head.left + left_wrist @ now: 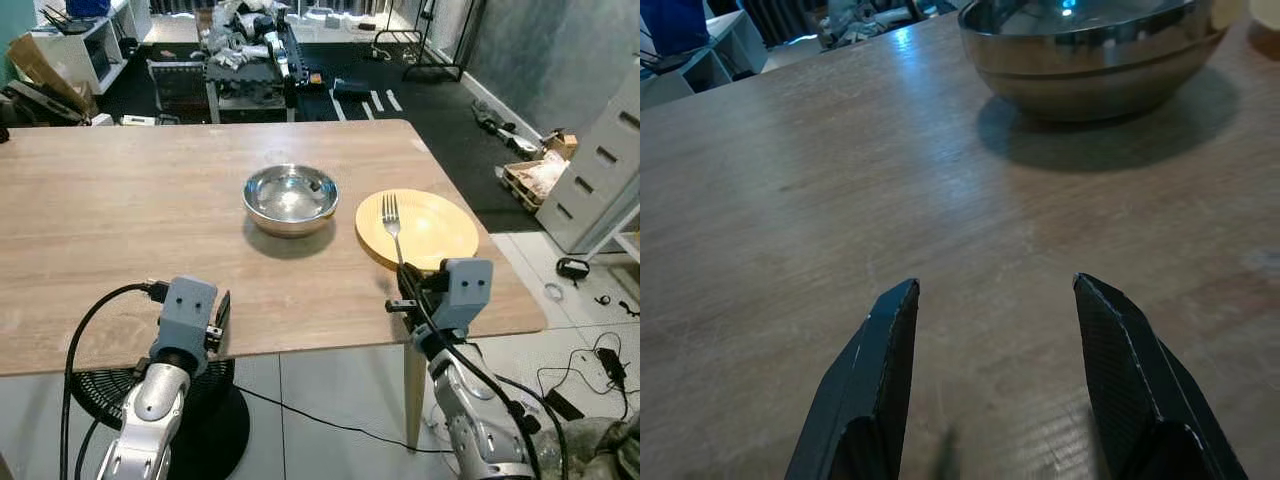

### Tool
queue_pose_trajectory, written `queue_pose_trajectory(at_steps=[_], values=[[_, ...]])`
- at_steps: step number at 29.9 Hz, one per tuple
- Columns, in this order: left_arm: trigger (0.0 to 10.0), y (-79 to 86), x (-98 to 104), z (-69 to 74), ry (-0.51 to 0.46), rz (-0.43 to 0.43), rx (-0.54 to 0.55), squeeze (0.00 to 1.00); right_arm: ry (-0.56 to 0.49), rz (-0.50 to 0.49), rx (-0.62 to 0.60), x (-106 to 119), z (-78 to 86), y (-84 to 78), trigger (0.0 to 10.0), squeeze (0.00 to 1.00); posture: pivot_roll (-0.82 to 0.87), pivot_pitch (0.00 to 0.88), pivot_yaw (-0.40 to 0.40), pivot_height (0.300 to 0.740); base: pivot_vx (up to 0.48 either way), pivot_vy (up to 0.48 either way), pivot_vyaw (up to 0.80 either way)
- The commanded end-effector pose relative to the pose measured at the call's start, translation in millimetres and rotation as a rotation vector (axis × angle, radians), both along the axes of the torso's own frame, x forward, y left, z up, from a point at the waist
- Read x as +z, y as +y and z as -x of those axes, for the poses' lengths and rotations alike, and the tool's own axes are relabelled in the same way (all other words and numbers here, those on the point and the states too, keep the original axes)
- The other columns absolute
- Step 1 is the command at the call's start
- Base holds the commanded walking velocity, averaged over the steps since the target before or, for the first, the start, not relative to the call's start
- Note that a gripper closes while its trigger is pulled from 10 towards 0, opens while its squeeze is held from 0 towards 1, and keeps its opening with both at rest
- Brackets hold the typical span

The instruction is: Setting the table

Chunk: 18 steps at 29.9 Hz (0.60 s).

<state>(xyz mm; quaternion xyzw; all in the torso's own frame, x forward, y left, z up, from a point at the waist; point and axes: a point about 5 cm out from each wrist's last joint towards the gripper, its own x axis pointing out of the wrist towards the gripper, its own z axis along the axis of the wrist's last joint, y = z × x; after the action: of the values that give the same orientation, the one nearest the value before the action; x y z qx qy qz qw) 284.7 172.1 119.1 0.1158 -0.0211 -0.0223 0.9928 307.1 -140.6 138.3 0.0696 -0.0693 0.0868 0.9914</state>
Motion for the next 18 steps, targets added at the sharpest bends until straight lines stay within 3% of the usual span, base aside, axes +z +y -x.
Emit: queue_pose_trajectory(at_steps=[1, 9, 18], values=[[10.0, -1.3, -2.7, 1.8, 0.020, 0.009, -0.006, 0.00, 0.013, 0.011, 0.003, -1.8, 2.1, 0.2, 10.0, 0.00, 0.00, 0.000, 0.053, 0.740, 0.000, 0.000, 0.00], [10.0, -1.8, 0.9, 1.8, 0.018, 0.010, -0.016, 0.00, 0.028, 0.119, 0.023, 1.8, 1.7, 9.0, 10.0, 0.00, 0.00, 0.000, 0.053, 0.740, 0.000, 0.000, 0.00], [10.0, 0.8, 7.3, 3.1, 0.016, -0.014, -0.047, 0.00, 0.073, 0.229, 0.144, 9.2, 2.0, 36.7, 10.0, 0.00, 0.02, 0.003, 0.046, 0.740, 0.000, 0.000, 0.00]])
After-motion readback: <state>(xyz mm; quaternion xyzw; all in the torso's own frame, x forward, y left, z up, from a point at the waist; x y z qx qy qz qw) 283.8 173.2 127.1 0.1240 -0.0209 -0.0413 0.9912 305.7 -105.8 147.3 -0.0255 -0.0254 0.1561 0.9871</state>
